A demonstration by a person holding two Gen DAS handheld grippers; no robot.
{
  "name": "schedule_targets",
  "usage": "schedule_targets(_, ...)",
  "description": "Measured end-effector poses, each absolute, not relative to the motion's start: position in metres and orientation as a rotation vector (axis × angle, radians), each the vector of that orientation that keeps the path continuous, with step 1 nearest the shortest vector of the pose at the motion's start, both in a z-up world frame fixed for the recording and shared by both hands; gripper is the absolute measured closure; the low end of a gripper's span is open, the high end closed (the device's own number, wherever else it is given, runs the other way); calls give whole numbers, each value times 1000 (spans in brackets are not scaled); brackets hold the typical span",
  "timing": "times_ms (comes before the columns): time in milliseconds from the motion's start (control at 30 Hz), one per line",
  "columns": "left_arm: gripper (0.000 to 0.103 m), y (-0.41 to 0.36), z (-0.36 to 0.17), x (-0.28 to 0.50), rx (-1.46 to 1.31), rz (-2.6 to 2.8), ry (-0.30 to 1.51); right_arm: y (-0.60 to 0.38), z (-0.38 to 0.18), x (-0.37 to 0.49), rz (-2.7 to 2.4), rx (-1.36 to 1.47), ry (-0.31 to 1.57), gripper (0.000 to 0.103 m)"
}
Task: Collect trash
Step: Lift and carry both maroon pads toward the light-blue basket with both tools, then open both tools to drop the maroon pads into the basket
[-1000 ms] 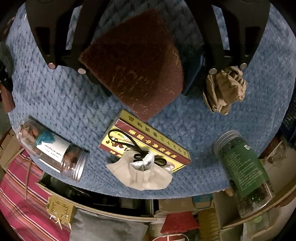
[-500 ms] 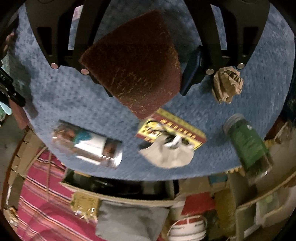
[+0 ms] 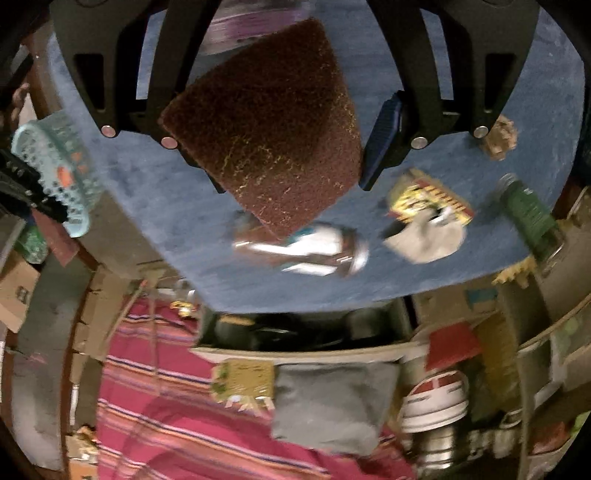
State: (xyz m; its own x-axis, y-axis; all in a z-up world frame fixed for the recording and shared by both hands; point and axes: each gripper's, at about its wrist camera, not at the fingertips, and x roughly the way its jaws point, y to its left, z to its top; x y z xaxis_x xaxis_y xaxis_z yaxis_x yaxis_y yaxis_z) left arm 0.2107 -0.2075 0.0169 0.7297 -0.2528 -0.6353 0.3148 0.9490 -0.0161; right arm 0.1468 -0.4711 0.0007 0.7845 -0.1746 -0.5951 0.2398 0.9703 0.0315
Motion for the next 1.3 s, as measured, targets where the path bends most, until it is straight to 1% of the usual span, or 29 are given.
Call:
schedule_targets(267,34,-301,35,177,136,-451,632,-541,3,99,-354,137,619,40)
schedule_targets(500,34,-375,27,164,176,-539,642,-601,-4,67,-452,207,606,40)
schedule_targets(700,33,-448,6,156,229,-612,672,-631,-10,49,-502,240,601,40)
schedule_targets(933,33,-503,-4,146,270,-710,654,-655,-21,32,-544,273,609,40)
schedule_targets(1133,32,-528,-7,147,287,-776,657,-671,-27,22,-567,303,607,40)
schedule_targets(1233,27,-532,-9,148,293,-783,657,-676,-31,21,-579,315,615,40)
schedule_targets(1300,18,-530,-9,148,289,-780,656,-675,-33,22,-582,319,618,40)
